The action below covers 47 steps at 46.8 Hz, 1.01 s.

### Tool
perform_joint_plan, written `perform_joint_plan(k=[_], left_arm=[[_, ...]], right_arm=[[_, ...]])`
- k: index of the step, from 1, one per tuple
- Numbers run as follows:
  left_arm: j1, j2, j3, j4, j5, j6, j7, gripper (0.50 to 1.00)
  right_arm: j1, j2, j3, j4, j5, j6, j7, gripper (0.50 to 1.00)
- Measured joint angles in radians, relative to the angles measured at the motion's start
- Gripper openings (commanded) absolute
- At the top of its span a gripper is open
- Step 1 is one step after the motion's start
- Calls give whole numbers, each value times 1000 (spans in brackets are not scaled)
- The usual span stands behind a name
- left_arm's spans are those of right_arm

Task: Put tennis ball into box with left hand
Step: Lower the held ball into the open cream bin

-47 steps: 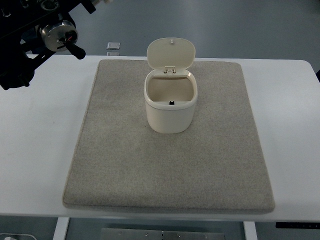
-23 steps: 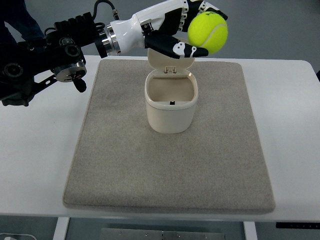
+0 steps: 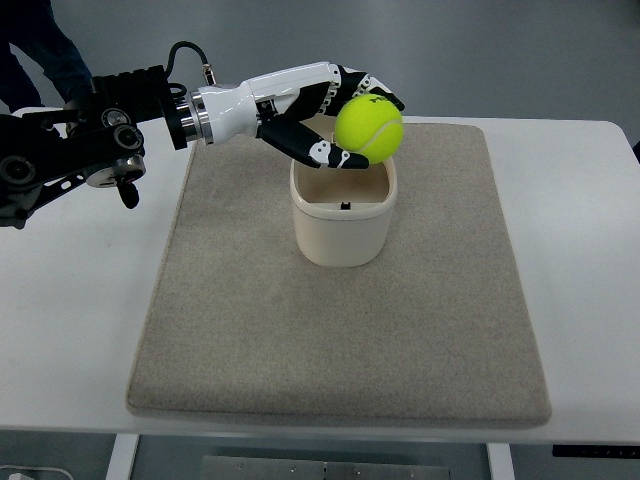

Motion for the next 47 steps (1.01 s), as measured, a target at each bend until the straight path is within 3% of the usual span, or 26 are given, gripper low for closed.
perform_joint_plan(k=[47], left_arm=[[45, 19, 65, 45, 1, 0, 0, 694]], right_arm=[[1, 0, 0, 0, -1, 0, 0, 938]])
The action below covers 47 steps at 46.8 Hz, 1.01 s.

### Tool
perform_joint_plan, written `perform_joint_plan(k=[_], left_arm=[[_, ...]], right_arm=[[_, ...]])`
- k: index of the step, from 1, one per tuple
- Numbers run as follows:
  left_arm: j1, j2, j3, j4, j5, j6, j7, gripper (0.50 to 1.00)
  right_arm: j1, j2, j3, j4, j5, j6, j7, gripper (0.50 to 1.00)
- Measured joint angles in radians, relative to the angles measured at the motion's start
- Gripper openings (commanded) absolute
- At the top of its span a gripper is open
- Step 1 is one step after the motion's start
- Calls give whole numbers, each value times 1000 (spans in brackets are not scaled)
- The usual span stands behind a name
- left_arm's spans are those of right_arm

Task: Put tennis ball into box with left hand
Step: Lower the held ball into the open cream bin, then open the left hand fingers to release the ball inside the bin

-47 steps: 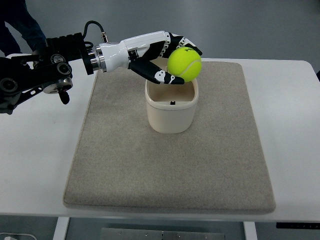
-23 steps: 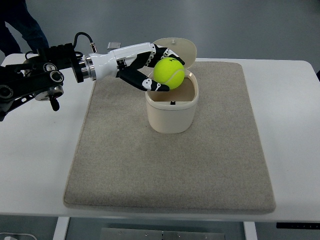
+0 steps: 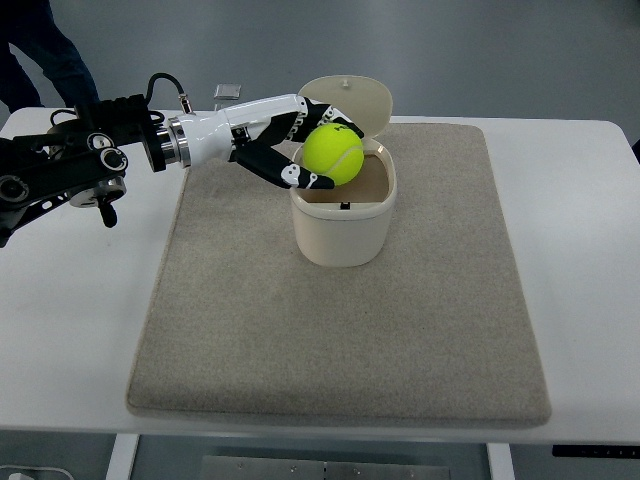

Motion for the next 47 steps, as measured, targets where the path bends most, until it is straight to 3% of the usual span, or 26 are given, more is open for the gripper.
perform_joint_plan(k=[22, 27, 35, 47], left_arm=[[-1, 3, 7, 27, 0, 0, 0, 696], [-1, 3, 6, 27, 0, 0, 0, 743], [-1, 0, -3, 27, -1, 4, 0, 911], [-1, 0, -6, 27, -3, 8, 0, 945]], right_arm=[[0, 0, 0, 0, 0, 0, 0, 938], [-1, 0, 0, -1, 0, 0, 0, 938], [-1, 0, 0, 0, 0, 0, 1, 938], [0, 0, 0, 0, 0, 0, 1, 938]])
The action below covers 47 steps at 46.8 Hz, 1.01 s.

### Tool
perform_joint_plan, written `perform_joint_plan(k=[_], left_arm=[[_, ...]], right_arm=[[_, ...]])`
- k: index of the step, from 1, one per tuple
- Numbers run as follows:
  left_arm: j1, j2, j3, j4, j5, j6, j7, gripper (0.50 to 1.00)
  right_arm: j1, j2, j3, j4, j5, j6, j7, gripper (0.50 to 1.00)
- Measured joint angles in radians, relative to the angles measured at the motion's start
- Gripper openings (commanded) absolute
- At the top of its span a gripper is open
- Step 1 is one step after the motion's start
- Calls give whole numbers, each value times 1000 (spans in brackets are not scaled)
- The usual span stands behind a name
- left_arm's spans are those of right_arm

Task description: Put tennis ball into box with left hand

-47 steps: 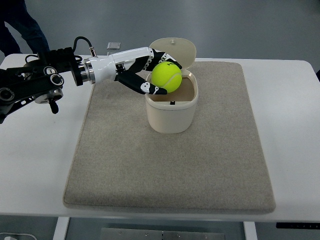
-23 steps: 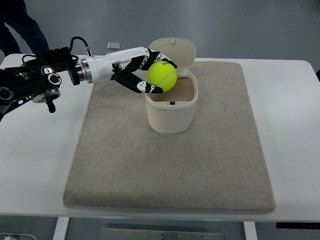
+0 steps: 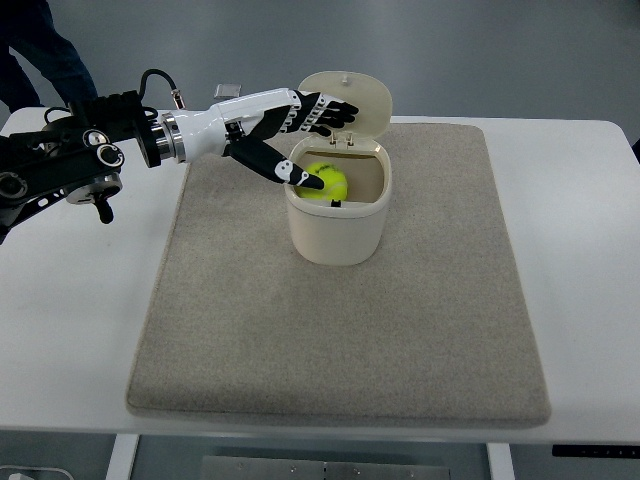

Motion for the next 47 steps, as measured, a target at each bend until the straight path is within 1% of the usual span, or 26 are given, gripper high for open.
perform_joint_plan(k=[11, 17, 22, 27, 33, 39, 44, 47], left_arm=[[-1, -1, 0, -18, -1, 0, 0, 943], [-2, 3, -8, -58, -5, 0, 0, 941], [-2, 4, -30, -113, -6, -1, -3, 941], [1, 2, -78, -135, -14, 2, -3, 941], [13, -8, -170, -136, -18, 6, -3, 934], [58, -27, -323, -125, -38, 19, -4, 930], [100, -53, -450, -89, -83, 46, -2, 932], [111, -73, -513, -41, -125, 69, -2, 936]], right_arm=[[0, 0, 0, 0, 0, 0, 0, 938], [0, 0, 0, 1, 0, 0, 0, 938], [0, 0, 0, 1, 0, 0, 0, 938], [-1, 0, 0, 0, 0, 0, 0, 938], [0, 0, 0, 0, 0, 0, 0, 938], [0, 0, 0, 0, 0, 0, 0, 938], [0, 0, 0, 0, 1, 0, 0, 938], [0, 0, 0, 0, 1, 0, 0, 938]])
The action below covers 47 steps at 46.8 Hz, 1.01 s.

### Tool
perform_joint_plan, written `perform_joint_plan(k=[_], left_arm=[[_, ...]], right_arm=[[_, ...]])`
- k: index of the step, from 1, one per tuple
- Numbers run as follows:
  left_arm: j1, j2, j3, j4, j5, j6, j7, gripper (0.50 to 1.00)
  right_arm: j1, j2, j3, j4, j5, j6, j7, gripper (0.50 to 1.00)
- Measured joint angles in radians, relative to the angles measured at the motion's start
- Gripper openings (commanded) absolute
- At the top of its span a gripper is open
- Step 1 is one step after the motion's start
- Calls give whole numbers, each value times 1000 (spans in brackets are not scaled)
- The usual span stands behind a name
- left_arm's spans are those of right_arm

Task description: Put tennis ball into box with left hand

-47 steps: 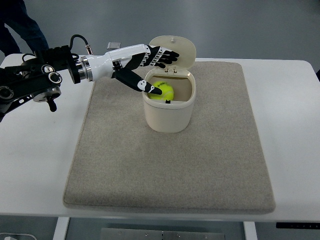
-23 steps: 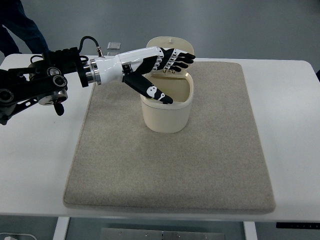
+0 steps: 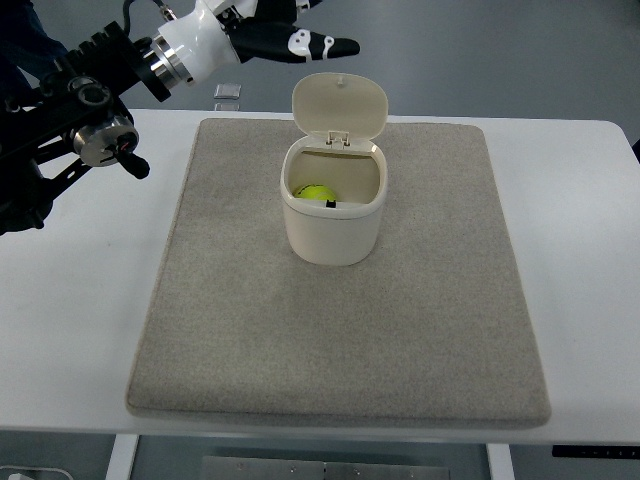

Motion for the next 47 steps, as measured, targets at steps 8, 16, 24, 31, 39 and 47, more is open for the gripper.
perform_joint_plan(k=[8, 16, 24, 31, 39, 47], left_arm=[[8, -61, -76, 211, -183, 25, 0, 960], [6, -83, -95, 338, -349, 25, 0, 988], [6, -84, -96, 353, -436, 25, -1, 990], [20, -99, -104, 359, -458, 26, -2, 990], [38, -121, -114, 416, -460, 27, -2, 990], [48, -138, -115, 458, -461, 25, -2, 990]], right_arm=[[0, 0, 0, 1, 0, 0, 0, 938], [0, 0, 0, 0, 0, 0, 0, 938], [-1, 0, 0, 0, 0, 0, 0, 938], [0, 0, 0, 0, 0, 0, 0, 938], [0, 0, 0, 0, 0, 0, 0, 938], [0, 0, 0, 0, 0, 0, 0, 938]])
